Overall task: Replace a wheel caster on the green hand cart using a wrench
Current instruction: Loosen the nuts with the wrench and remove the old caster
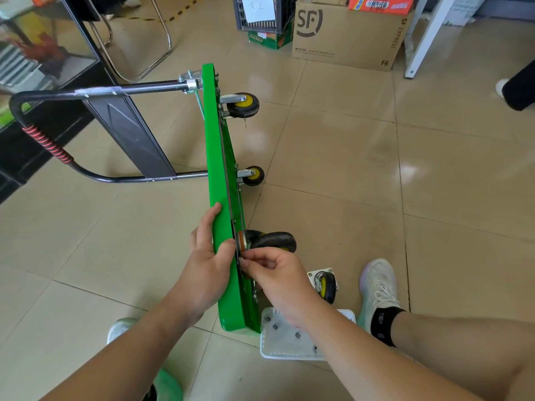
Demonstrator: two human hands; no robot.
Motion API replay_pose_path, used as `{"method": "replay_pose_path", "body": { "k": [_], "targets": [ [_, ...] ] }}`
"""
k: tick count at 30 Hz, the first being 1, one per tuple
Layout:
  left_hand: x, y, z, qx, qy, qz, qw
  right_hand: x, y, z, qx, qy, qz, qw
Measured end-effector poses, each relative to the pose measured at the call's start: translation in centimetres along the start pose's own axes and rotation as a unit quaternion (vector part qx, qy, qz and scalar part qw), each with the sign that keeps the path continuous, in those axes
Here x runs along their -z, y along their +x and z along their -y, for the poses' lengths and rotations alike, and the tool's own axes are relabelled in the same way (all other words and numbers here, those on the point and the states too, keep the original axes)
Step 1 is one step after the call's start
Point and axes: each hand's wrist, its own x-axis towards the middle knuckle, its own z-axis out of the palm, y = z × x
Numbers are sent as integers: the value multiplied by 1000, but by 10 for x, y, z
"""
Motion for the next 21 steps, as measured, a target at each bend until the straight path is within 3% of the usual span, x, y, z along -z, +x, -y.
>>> {"method": "replay_pose_path", "body": {
  "k": [15, 21],
  "targets": [
    [0, 0, -6, 10, 10, -7, 1000, 1, 1, -3, 7, 39, 8, 999],
    [8, 3, -16, -18, 98, 20, 995, 0, 0, 0, 8, 60, 18, 998]
  ]
}}
